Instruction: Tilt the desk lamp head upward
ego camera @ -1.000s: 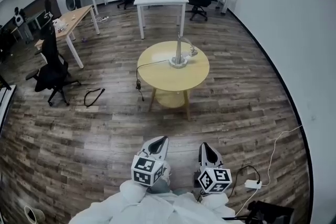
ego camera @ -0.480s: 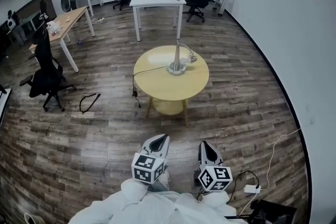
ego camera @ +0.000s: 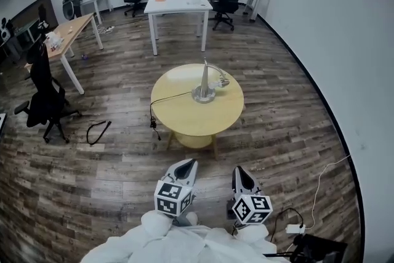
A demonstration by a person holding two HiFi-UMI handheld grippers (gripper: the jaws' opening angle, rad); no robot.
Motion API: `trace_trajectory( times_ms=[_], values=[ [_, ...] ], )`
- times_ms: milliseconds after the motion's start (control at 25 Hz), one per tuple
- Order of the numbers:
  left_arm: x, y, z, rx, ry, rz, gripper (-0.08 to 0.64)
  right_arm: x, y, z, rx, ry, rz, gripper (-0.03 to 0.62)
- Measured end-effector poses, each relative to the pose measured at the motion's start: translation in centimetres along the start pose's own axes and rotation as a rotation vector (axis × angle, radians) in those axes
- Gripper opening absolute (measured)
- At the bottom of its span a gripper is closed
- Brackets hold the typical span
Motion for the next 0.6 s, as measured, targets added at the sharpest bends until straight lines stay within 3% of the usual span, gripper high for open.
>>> trace_trajectory(
  times_ms=[600],
  values=[
    [6.0, 6.0, 1.5, -0.04, 0.032, 0.003, 0.0, 7.4, -2.6, 0.8, 0.036, 0.014, -0.059, 0.008]
  ],
)
Point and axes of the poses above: the fingertips, and each gripper's own axes: x forward along the fingers, y to its left, z out of its top, the point moved 5 cm from there along -x, backward along the fingers, and after that the axes turned 5 degrees about -x, right-handed, at the moved point
